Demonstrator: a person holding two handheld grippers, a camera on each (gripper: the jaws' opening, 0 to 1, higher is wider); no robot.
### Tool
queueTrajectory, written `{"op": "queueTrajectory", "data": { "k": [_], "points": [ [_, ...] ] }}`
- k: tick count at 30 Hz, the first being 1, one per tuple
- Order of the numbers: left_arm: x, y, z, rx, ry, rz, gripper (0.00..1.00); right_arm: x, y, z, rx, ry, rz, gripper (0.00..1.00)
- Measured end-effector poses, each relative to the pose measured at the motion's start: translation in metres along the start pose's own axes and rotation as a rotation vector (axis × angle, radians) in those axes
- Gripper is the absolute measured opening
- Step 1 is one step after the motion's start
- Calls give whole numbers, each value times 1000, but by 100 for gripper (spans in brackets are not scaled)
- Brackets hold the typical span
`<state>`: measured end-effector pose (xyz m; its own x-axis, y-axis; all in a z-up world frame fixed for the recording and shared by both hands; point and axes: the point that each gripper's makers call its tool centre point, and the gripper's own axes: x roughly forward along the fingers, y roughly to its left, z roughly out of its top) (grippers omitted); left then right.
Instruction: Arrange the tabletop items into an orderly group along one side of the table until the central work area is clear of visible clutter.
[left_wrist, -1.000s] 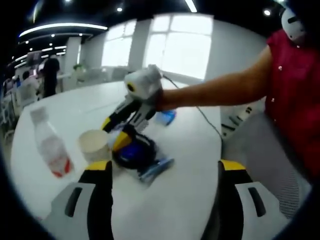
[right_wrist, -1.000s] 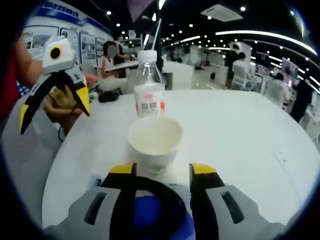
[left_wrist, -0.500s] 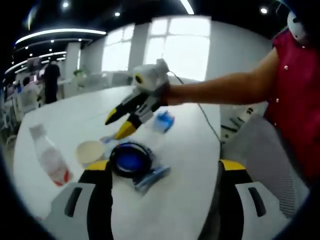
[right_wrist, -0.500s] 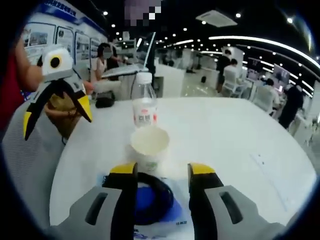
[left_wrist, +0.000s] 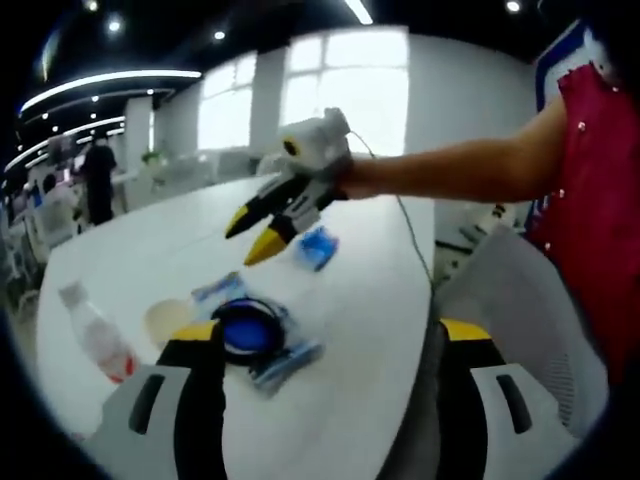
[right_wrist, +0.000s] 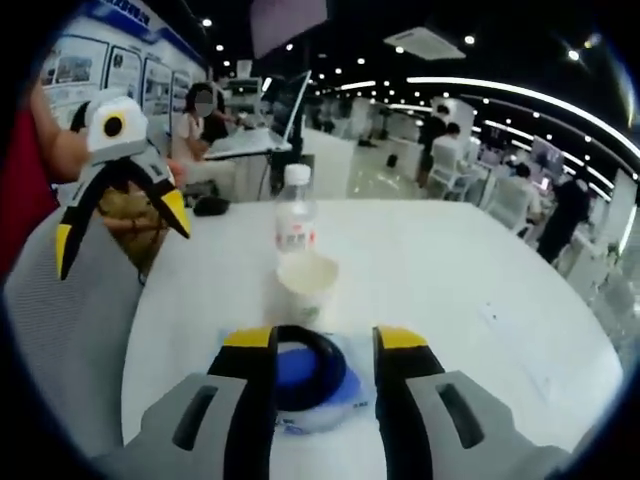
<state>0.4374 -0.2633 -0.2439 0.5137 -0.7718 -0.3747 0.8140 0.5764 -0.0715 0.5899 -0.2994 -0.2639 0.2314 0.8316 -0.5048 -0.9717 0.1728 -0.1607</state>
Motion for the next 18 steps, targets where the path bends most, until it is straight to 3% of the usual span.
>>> {"op": "queueTrajectory", "data": {
  "k": [8,12,18],
  "points": [
    [1,-13,-4,-4,9,9,84,-40,10,-31,76,26,-65,42],
    [2,-17,-8,-36,11,19,83,-59,15,-50,121,55,-98,48],
    [1,-19,-7,-89,-19,37,83,-80,23,-65,179,69,-121,54]
  ]
}}
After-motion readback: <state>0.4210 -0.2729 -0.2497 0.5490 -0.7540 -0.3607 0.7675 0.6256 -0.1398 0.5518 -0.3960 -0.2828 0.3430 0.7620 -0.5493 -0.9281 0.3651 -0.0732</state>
